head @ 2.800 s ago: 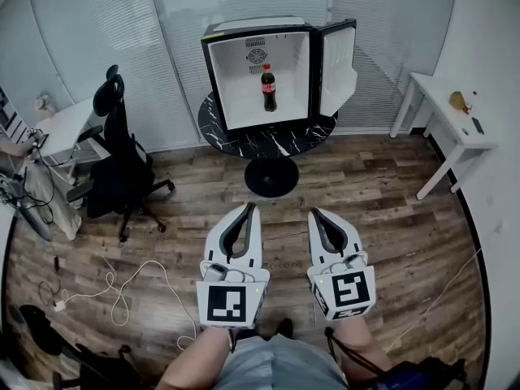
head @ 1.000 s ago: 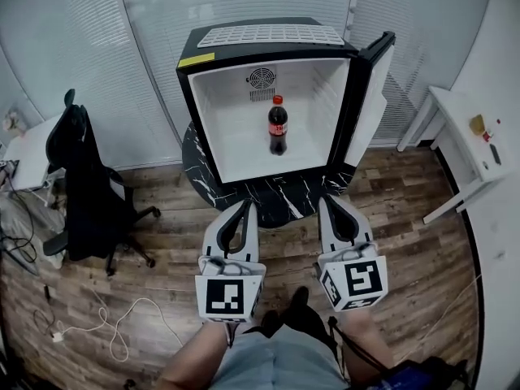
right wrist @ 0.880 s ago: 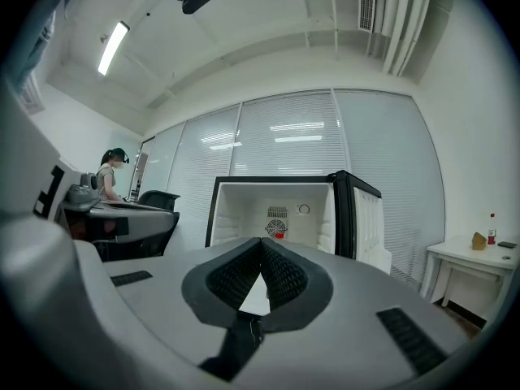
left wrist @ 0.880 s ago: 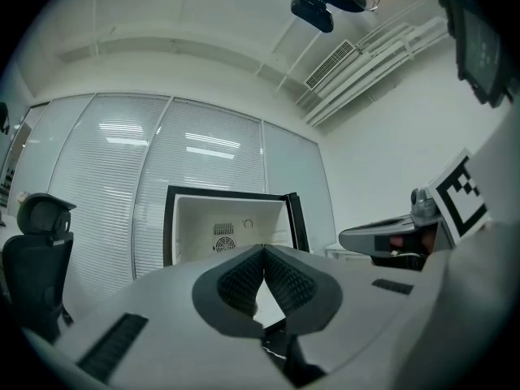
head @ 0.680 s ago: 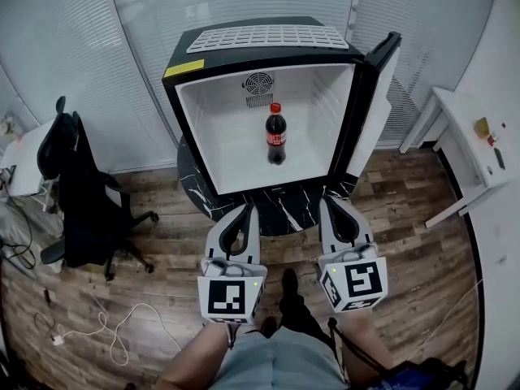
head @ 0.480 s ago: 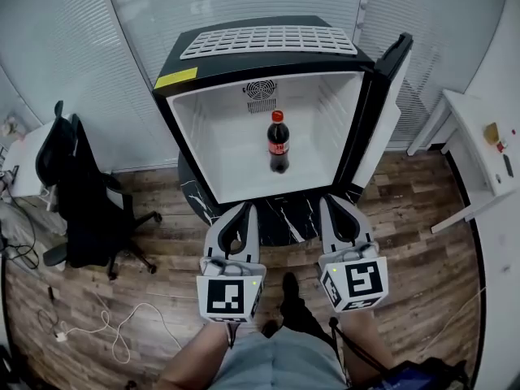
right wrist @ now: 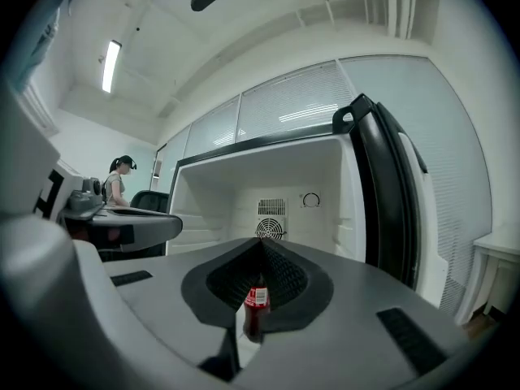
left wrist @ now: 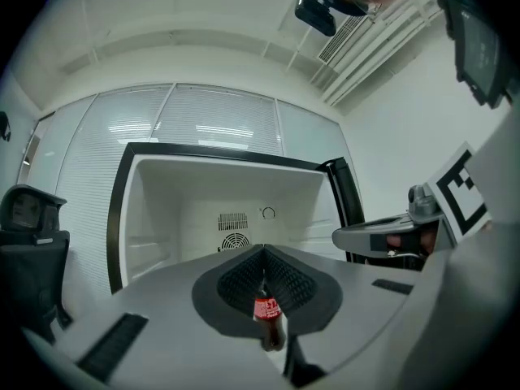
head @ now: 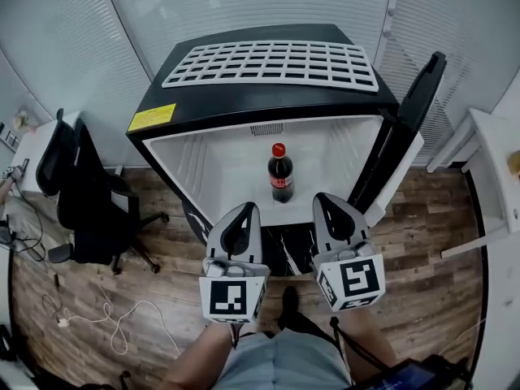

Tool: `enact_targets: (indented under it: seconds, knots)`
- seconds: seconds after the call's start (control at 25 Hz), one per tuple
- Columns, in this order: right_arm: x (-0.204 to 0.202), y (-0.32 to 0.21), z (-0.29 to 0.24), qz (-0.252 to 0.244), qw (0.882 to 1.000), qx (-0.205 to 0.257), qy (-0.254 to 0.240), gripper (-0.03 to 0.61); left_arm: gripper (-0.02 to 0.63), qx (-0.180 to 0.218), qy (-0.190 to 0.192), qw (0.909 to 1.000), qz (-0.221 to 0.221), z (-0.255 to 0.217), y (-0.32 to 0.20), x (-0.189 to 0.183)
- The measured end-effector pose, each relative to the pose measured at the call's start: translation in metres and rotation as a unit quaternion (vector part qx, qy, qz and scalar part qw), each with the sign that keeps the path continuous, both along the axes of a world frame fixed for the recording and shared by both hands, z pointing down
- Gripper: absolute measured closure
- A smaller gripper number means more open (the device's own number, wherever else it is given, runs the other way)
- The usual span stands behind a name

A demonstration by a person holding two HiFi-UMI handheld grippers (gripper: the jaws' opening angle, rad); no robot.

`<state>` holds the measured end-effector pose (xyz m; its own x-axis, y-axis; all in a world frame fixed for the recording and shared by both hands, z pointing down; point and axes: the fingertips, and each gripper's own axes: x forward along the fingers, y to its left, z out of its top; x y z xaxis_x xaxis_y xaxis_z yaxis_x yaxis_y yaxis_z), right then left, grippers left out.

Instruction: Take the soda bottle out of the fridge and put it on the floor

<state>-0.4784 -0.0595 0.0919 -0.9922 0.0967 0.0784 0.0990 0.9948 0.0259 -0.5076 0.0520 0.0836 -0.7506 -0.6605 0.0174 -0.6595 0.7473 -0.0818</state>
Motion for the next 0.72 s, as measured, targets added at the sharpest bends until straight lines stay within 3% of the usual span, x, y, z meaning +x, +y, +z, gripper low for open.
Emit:
enact_targets:
  seconds: [0.72]
  knots:
    - [-0.058, -0.007, -0.009, -0.074, 0.997, 0.007, -0.016, 0.565, 0.601, 0.007, -0.024, 0.9977, -0.064, -0.014, -0.012, -0.04]
